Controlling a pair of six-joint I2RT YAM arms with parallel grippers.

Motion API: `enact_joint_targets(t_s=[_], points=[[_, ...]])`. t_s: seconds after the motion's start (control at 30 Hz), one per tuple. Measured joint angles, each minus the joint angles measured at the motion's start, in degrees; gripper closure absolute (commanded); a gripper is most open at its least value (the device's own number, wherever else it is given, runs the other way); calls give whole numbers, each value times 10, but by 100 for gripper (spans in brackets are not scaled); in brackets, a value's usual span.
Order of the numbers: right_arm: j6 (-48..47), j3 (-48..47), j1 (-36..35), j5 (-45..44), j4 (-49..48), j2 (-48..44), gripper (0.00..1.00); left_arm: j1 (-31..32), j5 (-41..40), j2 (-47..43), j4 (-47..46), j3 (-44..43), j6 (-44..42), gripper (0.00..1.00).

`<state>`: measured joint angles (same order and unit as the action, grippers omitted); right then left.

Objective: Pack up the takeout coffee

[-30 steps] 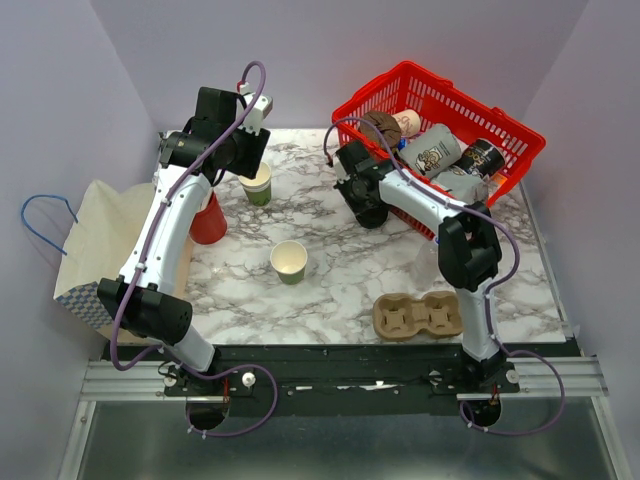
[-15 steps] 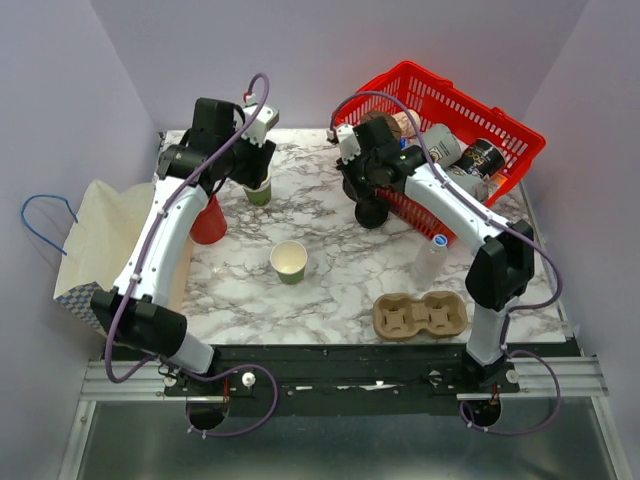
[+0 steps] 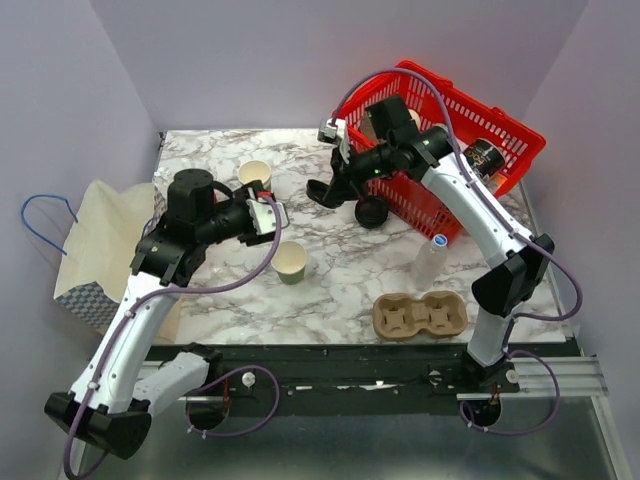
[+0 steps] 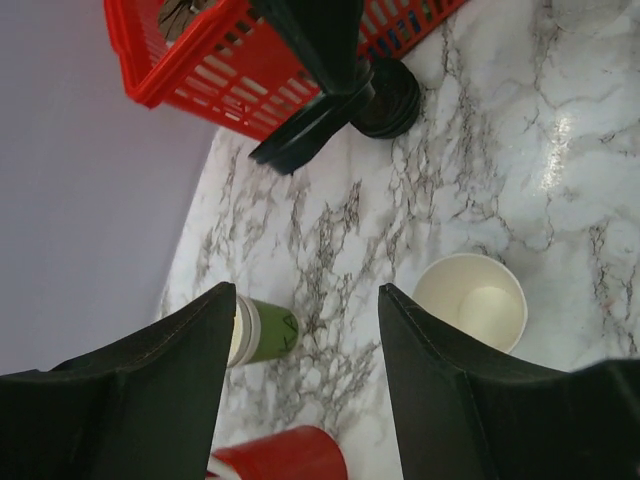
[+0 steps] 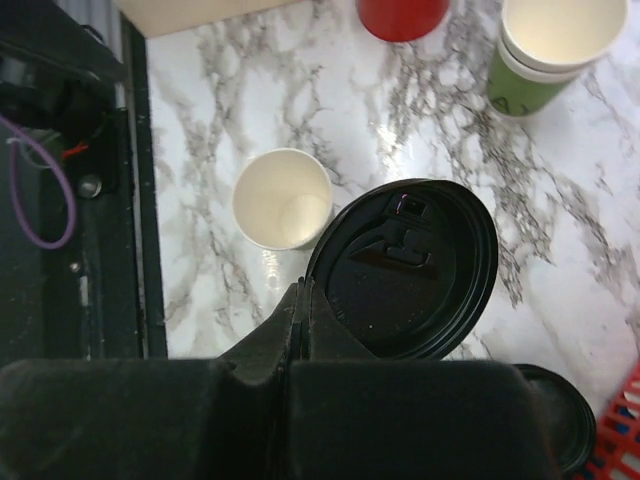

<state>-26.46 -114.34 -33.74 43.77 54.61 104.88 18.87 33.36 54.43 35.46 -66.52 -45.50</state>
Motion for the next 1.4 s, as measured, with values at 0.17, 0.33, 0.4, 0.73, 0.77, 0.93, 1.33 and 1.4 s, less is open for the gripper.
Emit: enact_joint_targets(t_s=[0.17, 0.33, 0.4, 0.73, 0.77, 0.93, 1.33, 1.4], points=[[-16, -33, -1, 36, 47, 19, 99, 60, 10, 58, -32, -1, -58, 34], [-23, -32, -1, 43, 66, 19, 99, 106, 8, 81, -50, -1, -97, 37], [-25, -32, -1, 43, 70, 19, 99, 117, 6, 83, -60, -1, -110, 37], [-40, -28, -5, 43, 87, 19, 99, 131, -13, 125, -77, -11, -154, 43], [-42, -28, -5, 43, 88, 19, 99, 131, -14, 130, -75, -17, -158, 44], [-47, -28, -5, 45, 95, 19, 99, 131, -17, 155, -52, -52, -194, 50], [-49, -36, -5, 46, 98, 20, 99, 131, -16, 188, 42, -86, -254, 59], [-50, -38, -5, 47, 99, 21, 99, 131, -16, 193, 47, -90, -254, 61]])
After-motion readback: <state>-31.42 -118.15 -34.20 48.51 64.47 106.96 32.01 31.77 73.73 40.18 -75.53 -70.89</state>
